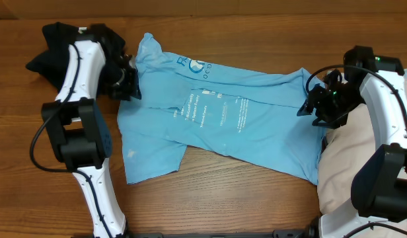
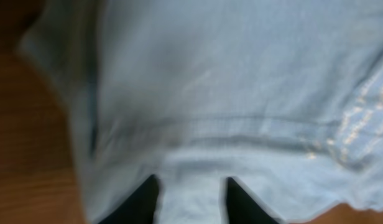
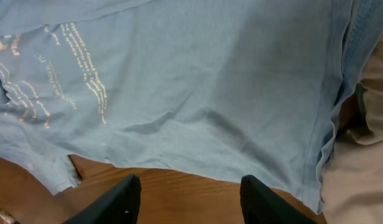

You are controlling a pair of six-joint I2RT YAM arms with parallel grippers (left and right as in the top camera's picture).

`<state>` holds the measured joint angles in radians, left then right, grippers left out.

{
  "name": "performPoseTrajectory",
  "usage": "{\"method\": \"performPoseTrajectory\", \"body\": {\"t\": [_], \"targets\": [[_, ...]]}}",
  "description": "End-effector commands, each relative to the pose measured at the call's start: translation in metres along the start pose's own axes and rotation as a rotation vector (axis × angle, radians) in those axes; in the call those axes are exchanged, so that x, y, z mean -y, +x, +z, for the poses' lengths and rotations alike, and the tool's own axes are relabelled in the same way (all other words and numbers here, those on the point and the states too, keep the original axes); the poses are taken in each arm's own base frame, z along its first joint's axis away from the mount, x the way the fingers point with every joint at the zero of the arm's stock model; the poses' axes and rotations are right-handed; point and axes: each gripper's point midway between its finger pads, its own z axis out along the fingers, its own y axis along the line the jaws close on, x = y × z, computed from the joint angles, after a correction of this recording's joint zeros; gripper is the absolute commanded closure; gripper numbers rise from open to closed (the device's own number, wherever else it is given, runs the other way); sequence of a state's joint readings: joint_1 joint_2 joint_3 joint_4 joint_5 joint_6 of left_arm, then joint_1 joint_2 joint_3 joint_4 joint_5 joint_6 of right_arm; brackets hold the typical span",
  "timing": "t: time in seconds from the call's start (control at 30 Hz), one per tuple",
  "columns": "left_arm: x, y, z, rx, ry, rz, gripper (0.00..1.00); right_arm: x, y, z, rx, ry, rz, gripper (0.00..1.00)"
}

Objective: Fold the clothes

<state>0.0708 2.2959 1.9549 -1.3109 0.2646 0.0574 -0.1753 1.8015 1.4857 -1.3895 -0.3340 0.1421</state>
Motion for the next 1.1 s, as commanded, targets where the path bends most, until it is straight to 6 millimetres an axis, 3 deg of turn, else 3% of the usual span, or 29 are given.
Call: {"method": "performPoseTrajectory", "body": {"t": [0.0, 0.1, 0.23, 0.3, 0.4, 0.5, 0.6, 0.73, 0.87, 1.07], "targets": [[0.013, -0.004, 0.019, 0.029, 0.036, 0.052, 0.87, -0.002, -0.004, -0.002, 0.026, -0.006, 0.005, 0.45], [0.013, -0.012, 0.041, 0.074, 0.033, 0.078, 0.96, -0.001, -0.003, -0.002, 0.025, -0.005, 0.005, 0.45], [0.008, -0.018, 0.058, 0.117, 0.027, 0.072, 0.96, -0.001, -0.003, -0.002, 0.022, -0.005, 0.006, 0.45], [-0.004, -0.015, 0.066, 0.113, -0.022, 0.035, 0.96, -0.001, -0.003, -0.002, 0.022, -0.005, 0.006, 0.45], [-0.038, 0.007, 0.081, 0.054, -0.168, -0.05, 0.96, -0.001, -0.002, -0.002, 0.021, -0.004, 0.007, 0.45], [-0.078, 0.042, 0.091, -0.024, -0.33, -0.185, 0.96, 0.001, -0.001, -0.002, 0.016, 0.007, 0.009, 0.45], [-0.102, 0.064, 0.095, -0.069, -0.368, -0.264, 0.96, 0.002, -0.001, -0.002, 0.018, 0.016, 0.009, 0.45], [-0.119, 0.067, 0.087, -0.062, -0.362, -0.315, 0.96, 0.0, -0.003, -0.002, 0.026, 0.014, -0.007, 0.43], [-0.139, 0.069, 0.066, -0.037, -0.401, -0.41, 0.96, -0.007, -0.006, 0.0, 0.041, 0.013, -0.067, 0.41], [-0.15, 0.067, 0.047, -0.027, -0.394, -0.475, 0.96, -0.034, -0.039, 0.007, 0.189, -0.018, -0.192, 0.41]]}}
